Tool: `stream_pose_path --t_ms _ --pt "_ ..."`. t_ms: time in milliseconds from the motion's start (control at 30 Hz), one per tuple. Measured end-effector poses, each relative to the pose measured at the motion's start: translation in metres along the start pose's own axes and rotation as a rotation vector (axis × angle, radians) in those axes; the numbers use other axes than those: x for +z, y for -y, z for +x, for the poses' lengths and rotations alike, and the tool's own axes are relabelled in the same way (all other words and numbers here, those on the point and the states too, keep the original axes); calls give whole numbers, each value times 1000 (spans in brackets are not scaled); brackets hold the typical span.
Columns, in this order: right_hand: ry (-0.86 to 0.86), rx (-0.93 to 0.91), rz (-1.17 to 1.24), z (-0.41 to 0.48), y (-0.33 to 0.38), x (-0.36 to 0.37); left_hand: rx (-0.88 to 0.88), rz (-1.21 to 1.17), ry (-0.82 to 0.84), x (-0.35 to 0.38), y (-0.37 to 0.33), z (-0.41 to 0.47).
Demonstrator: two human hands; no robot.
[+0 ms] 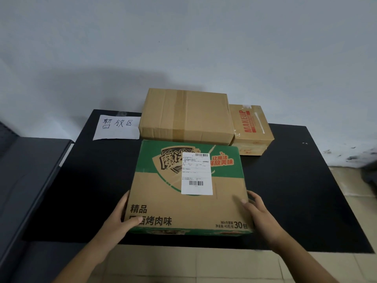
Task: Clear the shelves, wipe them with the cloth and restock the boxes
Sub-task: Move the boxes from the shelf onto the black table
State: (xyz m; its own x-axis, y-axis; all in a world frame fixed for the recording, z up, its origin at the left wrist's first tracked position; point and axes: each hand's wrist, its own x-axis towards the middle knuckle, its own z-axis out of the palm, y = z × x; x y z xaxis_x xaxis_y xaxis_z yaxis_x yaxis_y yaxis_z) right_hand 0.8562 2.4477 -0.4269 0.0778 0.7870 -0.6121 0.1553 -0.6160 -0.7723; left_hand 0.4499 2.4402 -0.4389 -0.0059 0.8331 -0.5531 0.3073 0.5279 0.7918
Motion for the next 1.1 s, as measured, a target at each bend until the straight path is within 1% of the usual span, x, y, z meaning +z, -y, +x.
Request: stream_pose_path --t_ms 67,133,233,333,467,600,767,900,967,1100 --pt "-35 -49 -100 -2 10 -3 2 1 -24 -7 -7 -3" --pt "-59 -106 -216 -4 22 -6 49 59 -51 -17 -15 -6" --pt "-95 -179 -393 -10 43 -11 137 232 -96 -33 -32 -11" --pt "-94 -257 -546 -17 71 -8 213 434 -146 -49 -54 -19" --pt "-57 -360 -705 -30 106 8 279 559 -211 -68 -88 -35" --pt "-42 -510 -818 -43 140 32 306 586 -257 -92 -119 -57" --pt "-21 -674 -897 -51 187 64 331 544 -417 -134 -141 -93" --pt "65 -791 -945 -51 223 96 333 447 -549 -167 -138 -122" --pt "124 -834 -949 -48 242 112 316 437 -620 -175 -137 -139" --pt "251 -953 -976 -41 273 151 214 431 -776 -182 -126 -179"
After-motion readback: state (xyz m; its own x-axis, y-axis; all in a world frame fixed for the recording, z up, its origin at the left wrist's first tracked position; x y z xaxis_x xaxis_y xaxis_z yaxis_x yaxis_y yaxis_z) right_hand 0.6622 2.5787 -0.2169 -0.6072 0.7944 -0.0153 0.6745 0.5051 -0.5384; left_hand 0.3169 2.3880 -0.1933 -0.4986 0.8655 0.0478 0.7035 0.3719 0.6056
